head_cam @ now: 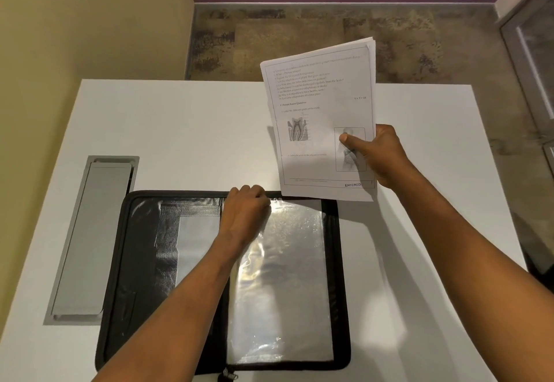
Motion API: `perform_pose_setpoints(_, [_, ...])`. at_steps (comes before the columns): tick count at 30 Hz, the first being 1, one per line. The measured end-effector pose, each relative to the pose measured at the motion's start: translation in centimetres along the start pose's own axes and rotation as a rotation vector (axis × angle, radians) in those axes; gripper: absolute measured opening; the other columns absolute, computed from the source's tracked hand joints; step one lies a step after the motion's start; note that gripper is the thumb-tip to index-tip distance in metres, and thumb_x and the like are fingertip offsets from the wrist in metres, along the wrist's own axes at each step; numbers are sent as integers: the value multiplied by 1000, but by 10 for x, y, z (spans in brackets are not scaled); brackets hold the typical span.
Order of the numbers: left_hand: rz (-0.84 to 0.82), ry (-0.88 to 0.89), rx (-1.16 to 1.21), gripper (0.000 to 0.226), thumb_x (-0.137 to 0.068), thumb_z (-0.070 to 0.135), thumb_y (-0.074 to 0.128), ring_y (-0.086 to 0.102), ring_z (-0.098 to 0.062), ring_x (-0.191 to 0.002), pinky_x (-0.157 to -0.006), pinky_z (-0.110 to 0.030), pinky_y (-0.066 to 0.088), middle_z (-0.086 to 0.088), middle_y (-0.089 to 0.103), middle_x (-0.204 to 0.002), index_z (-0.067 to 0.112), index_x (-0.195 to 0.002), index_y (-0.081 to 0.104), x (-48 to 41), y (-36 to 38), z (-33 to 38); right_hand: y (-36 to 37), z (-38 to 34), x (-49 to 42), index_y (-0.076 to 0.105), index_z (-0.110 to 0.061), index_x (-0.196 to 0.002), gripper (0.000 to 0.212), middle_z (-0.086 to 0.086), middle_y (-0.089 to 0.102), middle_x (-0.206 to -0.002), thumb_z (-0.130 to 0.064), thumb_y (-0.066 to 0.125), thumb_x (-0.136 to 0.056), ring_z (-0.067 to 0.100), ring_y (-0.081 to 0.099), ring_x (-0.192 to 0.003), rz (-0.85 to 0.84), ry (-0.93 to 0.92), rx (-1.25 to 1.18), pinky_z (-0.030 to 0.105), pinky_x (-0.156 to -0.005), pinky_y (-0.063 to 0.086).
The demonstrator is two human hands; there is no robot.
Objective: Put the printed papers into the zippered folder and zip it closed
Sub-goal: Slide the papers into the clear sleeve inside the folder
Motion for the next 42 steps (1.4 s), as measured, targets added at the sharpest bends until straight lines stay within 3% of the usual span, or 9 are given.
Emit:
perform_pose_setpoints(3, [-54, -17, 57, 15, -85, 20, 68, 58, -19, -64, -62, -34, 49, 9, 67, -84, 25, -74, 76, 5, 10, -4, 5, -5, -3, 71, -12, -121, 40, 1, 78, -108, -27, 83, -86, 20, 76, -97, -30, -16, 11, 38, -88, 63])
perform_pose_setpoints(7, [-167, -65, 174, 14, -92, 37, 59, 67, -12, -73, -66, -28, 52, 15, 68, -91, 33, -84, 69, 7, 13, -7, 17, -16, -8, 75, -17, -114, 30, -1, 79, -102, -26, 83, -86, 21, 77, -94, -99, -50, 31, 37, -85, 64])
perform_pose_setpoints(12, [-223, -57, 213, 17, -96, 37, 57, 72, -18, -90, -78, -35, 57, 11, 70, -104, 32, -97, 74, 6, 9, 10, 40, -30, -18, 74, -19, -117, 35, -1, 78, -105, -35, 81, -87, 24, 75, -95, -191, -86, 128, 39, -84, 62])
perform_pose_setpoints(15, [-171, -57, 235, 22, -102, 37, 52, 73, -24, -92, -75, -37, 56, 9, 71, -112, 29, -106, 73, 9, 8, 27, 54, -35, -21, 72, -28, -111, 27, -8, 76, -101, -39, 79, -88, 21, 73, -93, -245, -104, 180, 36, -80, 59])
perform_pose_setpoints(23, [-73, -93, 180, 7, -93, 24, 64, 67, -27, -63, -51, -30, 39, 3, 72, -87, 23, -86, 67, 21, 5, 61, 79, -37, -28, 72, -28, -106, 23, -4, 76, -101, -40, 78, -88, 22, 73, -90, -346, -118, 255, 36, -73, 58])
perform_pose_setpoints(27, [-70, -109, 205, 11, -96, 22, 60, 70, -28, -68, -57, -35, 53, 2, 74, -92, 24, -96, 70, 23, 3, 63, 92, -33, -27, 75, -19, -108, 26, 0, 79, -97, -35, 80, -88, 24, 76, -86, -393, -117, 258, 41, -76, 63])
perform_pose_setpoints(32, [-81, -107, 172, 11, -84, 17, 74, 62, -24, -54, -47, -27, 30, 1, 66, -73, 21, -79, 65, 24, -3, 66, 106, -26, -28, 75, -23, -96, 17, -6, 80, -83, -34, 82, -86, 16, 77, -74, -420, -95, 246, 29, -65, 61])
perform_pose_setpoints(36, [-18, -77, 196, 7, -85, 19, 78, 64, -20, -52, -47, -23, 31, 5, 71, -73, 23, -81, 74, 22, -9, 68, 120, -16, -31, 74, -22, -98, 19, -6, 80, -83, -33, 83, -85, 12, 77, -73, -451, -69, 209, 23, -59, 60])
perform_pose_setpoints(42, [18, -70, 232, 13, -87, 20, 76, 64, -21, -53, -50, -23, 27, 4, 69, -72, 20, -75, 71, 17, -14, 69, 137, 12, -37, 75, -16, -104, 23, -1, 81, -93, -21, 84, -84, 17, 79, -85, -459, 19, 27, 23, -69, 62])
Point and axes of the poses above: each hand's wrist, its own x-axis away from the middle knuckle, its own y-axis out of the palm, z = x × y, the point moved 9 cm from there along -x, towards the middle knuckle
